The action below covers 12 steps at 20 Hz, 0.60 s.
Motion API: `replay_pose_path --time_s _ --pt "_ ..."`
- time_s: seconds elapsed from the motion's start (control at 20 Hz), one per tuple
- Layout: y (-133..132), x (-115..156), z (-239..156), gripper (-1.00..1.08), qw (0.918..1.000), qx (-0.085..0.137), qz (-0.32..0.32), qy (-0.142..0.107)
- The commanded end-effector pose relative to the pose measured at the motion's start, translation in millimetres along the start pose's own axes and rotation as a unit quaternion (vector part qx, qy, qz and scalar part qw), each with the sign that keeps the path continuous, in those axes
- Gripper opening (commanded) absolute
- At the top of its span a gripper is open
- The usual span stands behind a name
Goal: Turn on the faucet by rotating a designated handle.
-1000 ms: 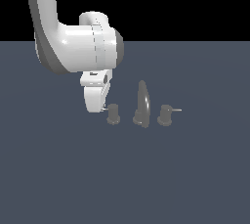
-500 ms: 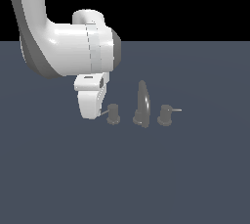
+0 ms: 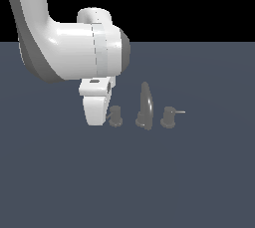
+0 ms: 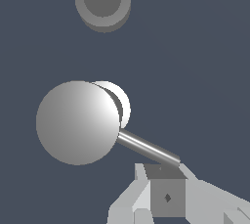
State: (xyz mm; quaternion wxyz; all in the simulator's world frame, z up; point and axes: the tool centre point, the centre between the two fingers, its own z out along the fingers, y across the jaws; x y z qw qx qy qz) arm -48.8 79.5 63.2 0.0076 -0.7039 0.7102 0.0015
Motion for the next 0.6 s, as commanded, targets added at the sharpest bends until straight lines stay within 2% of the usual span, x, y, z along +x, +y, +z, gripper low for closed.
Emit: replay_pose_path --time_s 0.0,0.05,0.1,0.5,0.55 --pt "7.4 28.6 -0.9 -1.0 0.9998 -0.004 0.017 0.006" --pt "7.4 28.6 -0.9 -1.0 0.9998 -0.004 0.017 0.006" --pt "4.2 5.7 -0.1 -1.0 1.0 -0.001 0.0 0.0" --pt "-2.1 63.0 -1.2 -1.0 0.9998 -0.004 0.016 0.006" --pt "-2.1 63.0 -1.2 -1.0 0.9998 -0.004 0.016 0.006"
